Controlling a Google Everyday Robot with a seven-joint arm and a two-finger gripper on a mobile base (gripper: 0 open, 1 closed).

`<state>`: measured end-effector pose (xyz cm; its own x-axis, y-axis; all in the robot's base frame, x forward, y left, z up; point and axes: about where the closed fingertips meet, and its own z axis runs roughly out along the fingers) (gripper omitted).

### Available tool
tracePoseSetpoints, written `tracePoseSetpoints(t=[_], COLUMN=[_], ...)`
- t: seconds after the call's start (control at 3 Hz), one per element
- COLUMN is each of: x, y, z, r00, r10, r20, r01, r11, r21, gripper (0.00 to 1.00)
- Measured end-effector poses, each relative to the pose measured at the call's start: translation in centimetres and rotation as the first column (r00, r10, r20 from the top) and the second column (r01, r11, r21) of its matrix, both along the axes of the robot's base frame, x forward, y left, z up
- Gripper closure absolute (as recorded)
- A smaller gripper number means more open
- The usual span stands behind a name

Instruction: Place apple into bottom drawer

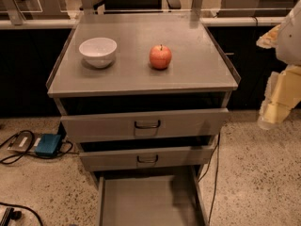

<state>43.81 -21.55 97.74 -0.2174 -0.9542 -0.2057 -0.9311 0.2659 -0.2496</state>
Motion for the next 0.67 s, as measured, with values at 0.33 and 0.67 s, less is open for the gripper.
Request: tracePoseSetpoints(t=[0.33, 0.67], x=[0.0, 2.6], y=[0.0, 1.7], z=[0.0, 0.5], r00=[1.0, 0.9985], r10=[0.001, 0.044], r20=[0.001, 0.031], r01=[-0.001, -0.045], r11=[1.0, 0.999], r21=[-0.001, 0.022], gripper=[0.0, 0.0])
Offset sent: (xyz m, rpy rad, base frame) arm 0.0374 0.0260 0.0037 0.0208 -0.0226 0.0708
